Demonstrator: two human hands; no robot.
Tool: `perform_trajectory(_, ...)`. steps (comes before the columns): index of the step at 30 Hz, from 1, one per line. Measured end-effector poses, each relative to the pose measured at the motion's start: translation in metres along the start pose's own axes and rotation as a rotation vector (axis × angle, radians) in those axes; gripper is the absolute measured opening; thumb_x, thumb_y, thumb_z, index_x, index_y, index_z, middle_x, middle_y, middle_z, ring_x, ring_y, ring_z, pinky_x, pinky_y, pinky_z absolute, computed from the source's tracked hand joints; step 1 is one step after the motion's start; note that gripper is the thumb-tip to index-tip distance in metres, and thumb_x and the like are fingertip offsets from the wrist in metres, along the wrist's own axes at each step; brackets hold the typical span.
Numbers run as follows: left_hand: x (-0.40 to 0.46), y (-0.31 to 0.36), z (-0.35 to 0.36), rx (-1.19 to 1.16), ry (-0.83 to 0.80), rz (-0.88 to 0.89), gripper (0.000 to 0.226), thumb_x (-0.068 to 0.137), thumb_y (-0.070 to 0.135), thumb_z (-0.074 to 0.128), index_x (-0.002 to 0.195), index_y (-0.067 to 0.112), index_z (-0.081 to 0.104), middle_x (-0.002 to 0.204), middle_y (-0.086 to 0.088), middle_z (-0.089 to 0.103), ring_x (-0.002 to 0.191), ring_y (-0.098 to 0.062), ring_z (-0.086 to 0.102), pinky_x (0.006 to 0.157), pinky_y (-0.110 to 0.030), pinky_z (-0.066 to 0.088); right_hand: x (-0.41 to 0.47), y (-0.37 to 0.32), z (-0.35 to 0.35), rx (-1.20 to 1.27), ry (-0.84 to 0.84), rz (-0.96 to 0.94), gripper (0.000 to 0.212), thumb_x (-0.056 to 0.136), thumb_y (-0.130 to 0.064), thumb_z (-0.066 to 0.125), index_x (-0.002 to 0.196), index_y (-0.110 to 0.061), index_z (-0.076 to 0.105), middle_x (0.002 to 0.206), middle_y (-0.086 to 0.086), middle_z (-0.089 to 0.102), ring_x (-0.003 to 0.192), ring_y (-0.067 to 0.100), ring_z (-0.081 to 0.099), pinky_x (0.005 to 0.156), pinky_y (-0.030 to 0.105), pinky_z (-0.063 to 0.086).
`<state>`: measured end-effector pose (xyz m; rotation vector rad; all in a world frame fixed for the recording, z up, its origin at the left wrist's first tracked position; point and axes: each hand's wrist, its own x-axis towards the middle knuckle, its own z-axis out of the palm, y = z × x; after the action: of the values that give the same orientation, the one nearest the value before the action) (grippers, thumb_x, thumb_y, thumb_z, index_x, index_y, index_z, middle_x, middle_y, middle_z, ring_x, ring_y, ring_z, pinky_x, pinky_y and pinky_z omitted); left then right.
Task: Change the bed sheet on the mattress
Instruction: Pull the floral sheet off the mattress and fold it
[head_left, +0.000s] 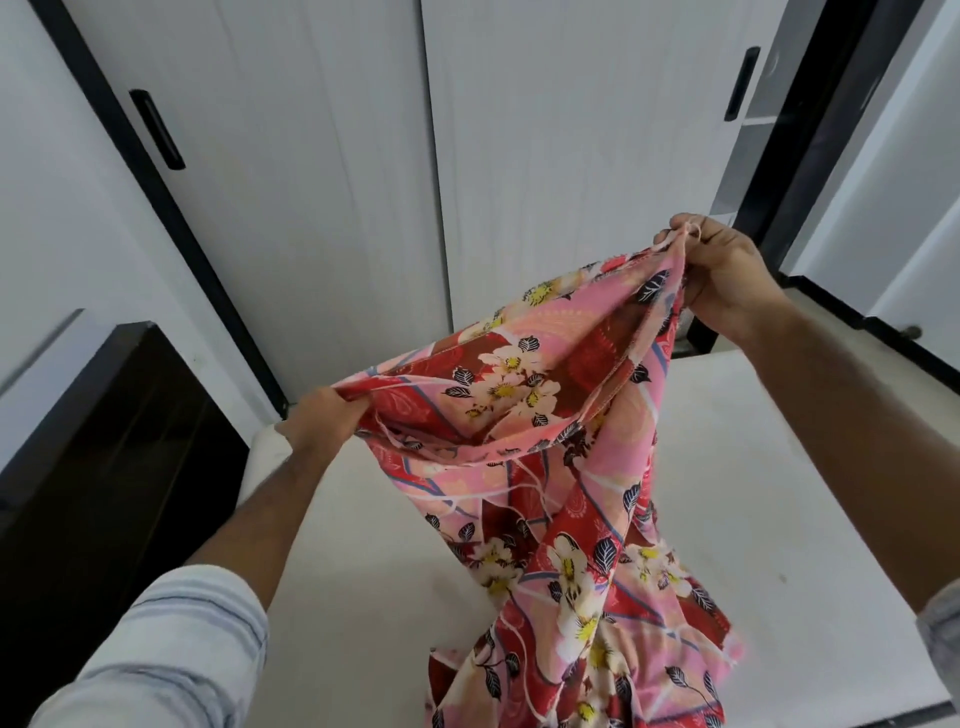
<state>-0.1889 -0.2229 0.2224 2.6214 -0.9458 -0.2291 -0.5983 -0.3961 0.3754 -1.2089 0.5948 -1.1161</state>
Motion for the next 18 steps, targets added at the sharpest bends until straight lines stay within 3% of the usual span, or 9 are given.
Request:
perform_trajectory(5, 0.002, -0.016, -0.014, 0.040, -0.040, 0.098, 0.041, 0.093, 0.032, 0.068, 0.126, 0.007, 0.067, 0.122, -0.019, 0.069, 0.112, -0.041, 0.064, 0.084, -0.038, 0.044, -0.003, -0.004, 0.012, -0.001, -0.046, -0.011, 0.023, 0.102, -0.001, 0.044, 0.096, -0.014, 0.061, 0.085, 0.002, 0.072, 0.073, 0.014, 0.066, 0.068, 0.027, 0.057)
perform_trajectory(8, 0.016, -0.040, -0.015, 0.120, -0.035, 0.063, 0.049, 0.086, 0.043, 0.059, 0.122, 0.010, 0.066, 0.120, -0.018, 0.069, 0.109, -0.043, 0.065, 0.098, -0.052, 0.049, -0.006, -0.006, 0.011, -0.017, -0.015, -0.010, 0.020, 0.103, -0.004, 0.044, 0.098, -0.014, 0.061, 0.084, 0.001, 0.071, 0.072, 0.012, 0.066, 0.064, 0.024, 0.056)
perform_trajectory(10, 0.046, -0.061, 0.001, 0.131, -0.040, 0.098, 0.052, 0.078, 0.046, 0.055, 0.115, 0.014, 0.069, 0.110, -0.015, 0.071, 0.100, -0.042, 0.068, 0.095, -0.055, 0.051, -0.009, -0.007, 0.007, -0.013, 0.011, -0.011, 0.010, 0.098, -0.009, 0.051, 0.098, -0.013, 0.060, 0.083, 0.000, 0.072, 0.071, 0.011, 0.066, 0.063, 0.023, 0.056)
perform_trajectory(14, 0.016, -0.041, -0.029, 0.075, 0.025, 0.095, 0.024, 0.090, 0.018, 0.058, 0.108, 0.019, 0.073, 0.107, -0.013, 0.071, 0.102, -0.039, 0.064, 0.097, -0.049, 0.046, -0.007, -0.010, -0.009, -0.019, 0.052, 0.003, 0.013, 0.085, -0.018, 0.060, 0.097, -0.014, 0.061, 0.083, -0.001, 0.072, 0.072, 0.010, 0.066, 0.066, 0.024, 0.057)
perform_trajectory(16, 0.004, -0.034, -0.040, 0.079, 0.068, 0.127, 0.018, 0.094, 0.019, 0.059, 0.105, 0.021, 0.074, 0.106, -0.009, 0.071, 0.103, -0.037, 0.063, 0.098, -0.049, 0.039, -0.002, -0.014, -0.023, -0.034, 0.061, 0.014, 0.008, 0.097, -0.014, 0.055, 0.097, -0.015, 0.062, 0.084, -0.002, 0.072, 0.074, 0.010, 0.066, 0.066, 0.024, 0.057)
perform_trajectory(18, -0.008, -0.032, -0.048, 0.096, 0.100, 0.206, 0.012, 0.096, 0.033, 0.064, 0.100, 0.025, 0.072, 0.101, -0.002, 0.071, 0.100, -0.032, 0.064, 0.102, -0.053, 0.035, 0.005, -0.020, -0.034, -0.035, 0.071, 0.020, 0.012, 0.100, -0.012, 0.051, 0.097, -0.016, 0.063, 0.084, -0.002, 0.073, 0.075, 0.011, 0.067, 0.066, 0.024, 0.058)
